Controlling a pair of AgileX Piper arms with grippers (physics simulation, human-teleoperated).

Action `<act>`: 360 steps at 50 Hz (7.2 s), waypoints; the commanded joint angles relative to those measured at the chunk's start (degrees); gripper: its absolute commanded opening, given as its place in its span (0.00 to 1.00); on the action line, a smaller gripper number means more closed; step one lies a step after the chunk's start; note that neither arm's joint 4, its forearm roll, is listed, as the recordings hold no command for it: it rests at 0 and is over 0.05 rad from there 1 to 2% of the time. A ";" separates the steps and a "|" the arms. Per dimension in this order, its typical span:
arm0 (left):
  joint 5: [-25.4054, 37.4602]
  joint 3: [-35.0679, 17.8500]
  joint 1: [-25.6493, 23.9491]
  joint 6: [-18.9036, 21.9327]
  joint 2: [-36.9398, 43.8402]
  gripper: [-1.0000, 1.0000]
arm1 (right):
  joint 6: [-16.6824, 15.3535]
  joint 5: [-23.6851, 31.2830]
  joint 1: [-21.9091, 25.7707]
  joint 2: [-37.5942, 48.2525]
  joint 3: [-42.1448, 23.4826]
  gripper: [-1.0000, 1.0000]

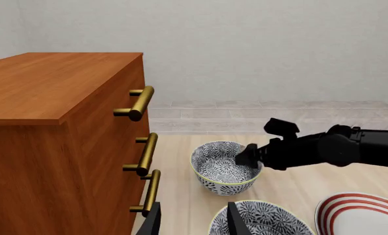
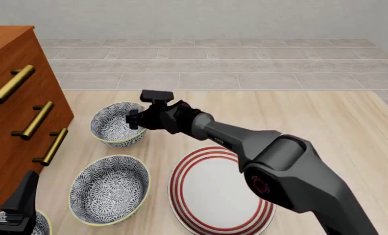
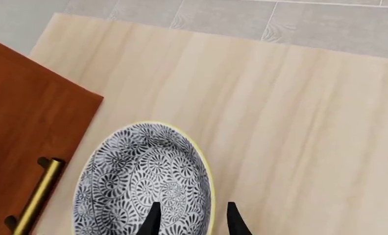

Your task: Pick up the bowl and put it in the front on the plate.

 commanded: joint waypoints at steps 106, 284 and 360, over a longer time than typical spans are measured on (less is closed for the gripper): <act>0.00 0.00 0.00 0.00 0.00 1.00 | 1.12 -4.08 -5.40 -19.75 20.13 0.00; 0.00 0.00 0.00 0.00 0.00 1.00 | 8.02 -23.50 -12.21 -59.14 92.59 0.00; 0.00 0.00 0.00 0.00 0.00 1.00 | 2.96 -12.71 -15.13 -67.48 86.56 1.00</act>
